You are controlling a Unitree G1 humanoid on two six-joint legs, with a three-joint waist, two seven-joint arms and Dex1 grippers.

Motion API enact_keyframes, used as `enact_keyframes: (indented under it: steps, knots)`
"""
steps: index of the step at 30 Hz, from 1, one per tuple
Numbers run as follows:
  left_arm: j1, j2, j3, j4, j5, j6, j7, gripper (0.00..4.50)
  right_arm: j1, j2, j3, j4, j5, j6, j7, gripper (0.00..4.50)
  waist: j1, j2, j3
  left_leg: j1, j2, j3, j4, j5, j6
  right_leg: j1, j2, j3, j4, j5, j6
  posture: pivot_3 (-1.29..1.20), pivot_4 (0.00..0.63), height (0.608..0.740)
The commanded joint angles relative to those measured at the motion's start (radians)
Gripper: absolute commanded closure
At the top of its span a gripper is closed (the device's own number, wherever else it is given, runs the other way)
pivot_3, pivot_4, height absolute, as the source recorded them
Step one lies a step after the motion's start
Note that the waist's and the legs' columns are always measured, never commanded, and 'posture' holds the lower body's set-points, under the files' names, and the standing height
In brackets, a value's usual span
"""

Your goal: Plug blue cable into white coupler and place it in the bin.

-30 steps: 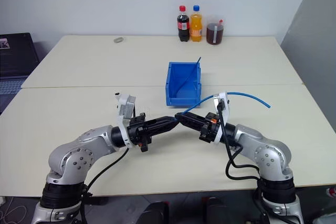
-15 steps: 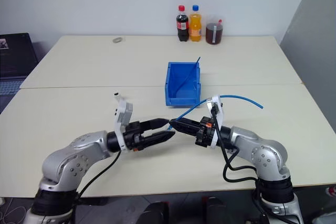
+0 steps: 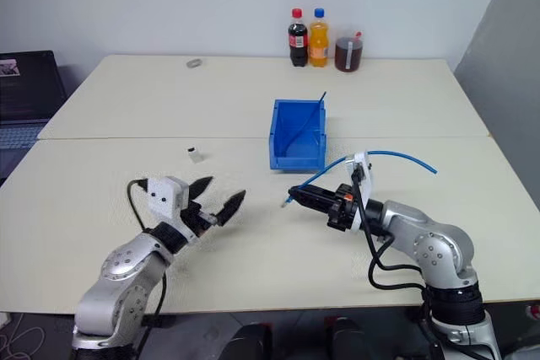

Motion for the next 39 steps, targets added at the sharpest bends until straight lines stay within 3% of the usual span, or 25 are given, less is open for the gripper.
enact_keyframes:
  steps: [1,5,12,29,39]
  knots:
    - [-0.019,-0.072,0.028,0.004,0.114,0.044,0.214,0.00,-0.003,-0.008,-0.032,-0.005,-0.005,-0.034,0.009,4.45,0.000,0.000,0.000,0.000,0.000,0.000,0.000,0.000,0.000,0.000,0.000,0.000,0.000,0.000,0.000,0.00,0.150,0.740]
    - [-0.099,-0.127,0.045,0.048,0.152,0.171,0.338,0.00,-0.007,-0.009,-0.037,-0.002,-0.009,-0.043,0.005,4.45,0.000,0.000,0.000,0.000,0.000,-0.001,0.000,0.000,0.000,0.000,0.000,-0.001,0.001,0.000,0.001,0.00,0.150,0.740]
    - [-0.264,-0.104,0.096,0.209,0.163,0.274,0.391,0.00,-0.008,-0.013,-0.036,-0.009,-0.010,-0.047,-0.002,4.45,0.000,-0.001,0.000,0.000,-0.001,-0.001,0.001,0.000,0.000,0.000,0.001,-0.001,0.001,0.000,0.000,0.00,0.150,0.740]
    - [-0.587,-0.013,0.094,0.700,0.215,0.110,0.380,0.00,0.002,-0.010,-0.040,-0.027,-0.013,-0.052,-0.022,4.45,-0.001,-0.001,0.000,-0.001,-0.001,-0.001,0.001,0.000,0.000,0.000,0.000,-0.001,0.001,0.001,0.000,0.00,0.150,0.740]
    - [-0.668,0.006,0.117,0.852,0.193,0.036,0.366,0.00,0.010,-0.012,-0.041,-0.033,-0.013,-0.056,-0.026,4.45,-0.001,-0.001,0.000,-0.002,-0.001,-0.002,0.001,0.000,0.000,0.000,0.000,-0.002,0.001,0.001,0.000,0.00,0.150,0.740]
